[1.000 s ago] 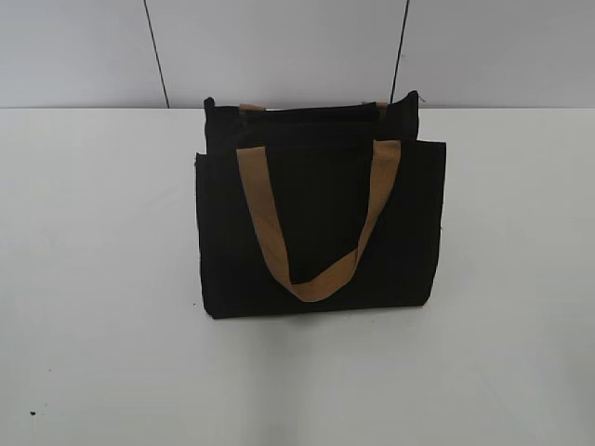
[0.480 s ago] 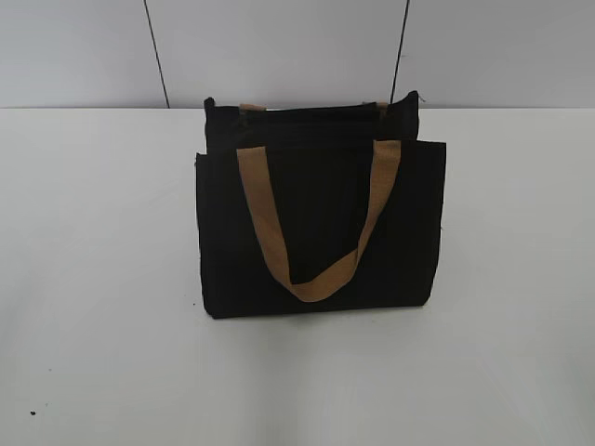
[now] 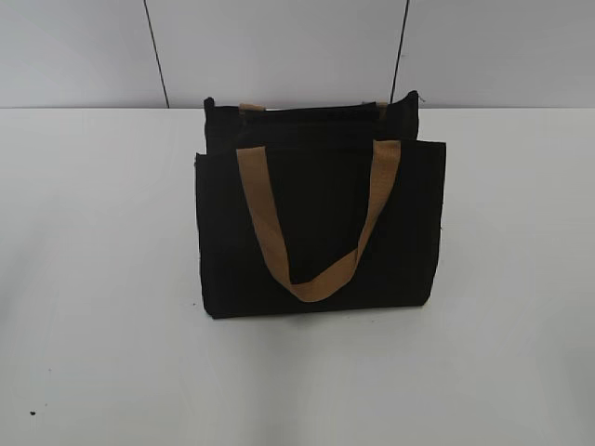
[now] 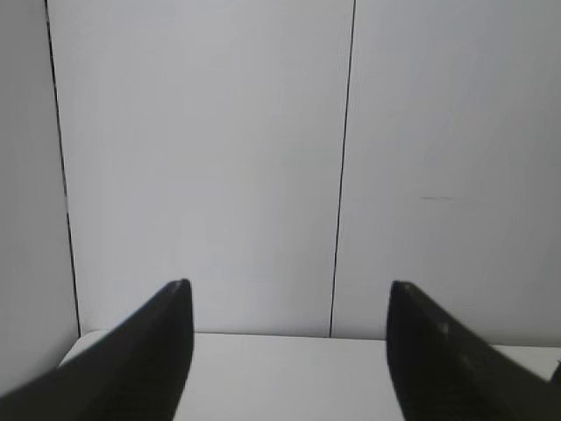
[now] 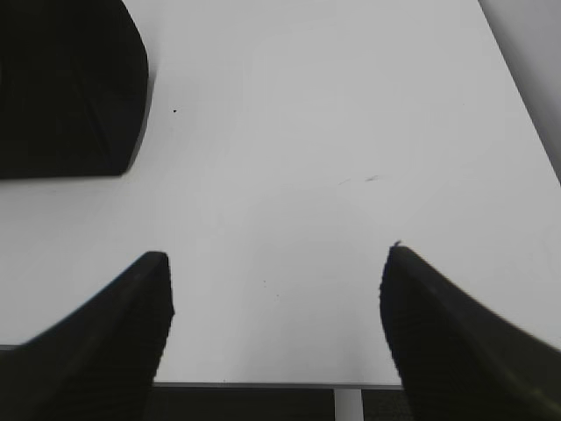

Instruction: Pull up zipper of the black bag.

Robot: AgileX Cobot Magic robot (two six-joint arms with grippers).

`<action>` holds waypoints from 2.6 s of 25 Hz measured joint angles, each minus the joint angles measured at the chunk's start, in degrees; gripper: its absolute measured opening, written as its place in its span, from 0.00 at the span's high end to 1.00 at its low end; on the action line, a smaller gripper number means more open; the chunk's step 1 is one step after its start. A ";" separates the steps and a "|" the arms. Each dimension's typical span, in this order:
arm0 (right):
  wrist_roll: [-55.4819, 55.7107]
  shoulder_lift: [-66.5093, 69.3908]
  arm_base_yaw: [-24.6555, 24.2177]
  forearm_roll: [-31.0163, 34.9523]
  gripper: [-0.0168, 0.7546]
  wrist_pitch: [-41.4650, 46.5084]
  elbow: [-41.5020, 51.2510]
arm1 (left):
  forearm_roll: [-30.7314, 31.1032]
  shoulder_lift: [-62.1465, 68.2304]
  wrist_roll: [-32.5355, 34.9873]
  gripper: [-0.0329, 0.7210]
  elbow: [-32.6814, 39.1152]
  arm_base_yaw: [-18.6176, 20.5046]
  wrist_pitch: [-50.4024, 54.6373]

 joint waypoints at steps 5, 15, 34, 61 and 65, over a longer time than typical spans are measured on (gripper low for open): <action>0.00 0.00 0.00 0.00 0.25 0.00 0.00 | 0.90 13.14 0.00 0.27 6.58 -0.29 -16.48; 0.00 0.00 0.00 0.00 0.25 0.00 0.00 | 27.37 49.44 -19.46 0.34 7.43 -4.19 -44.04; 0.00 0.00 0.00 0.00 0.25 0.00 0.00 | 72.87 92.84 -26.26 0.47 -16.01 -4.25 -62.57; 0.00 0.00 0.00 0.00 0.25 0.00 0.00 | 67.27 104.61 -26.32 0.91 -26.34 -8.97 -67.56; 0.00 0.00 0.00 0.00 0.25 0.00 0.00 | 64.20 99.52 -25.03 0.91 -24.80 -9.48 -61.29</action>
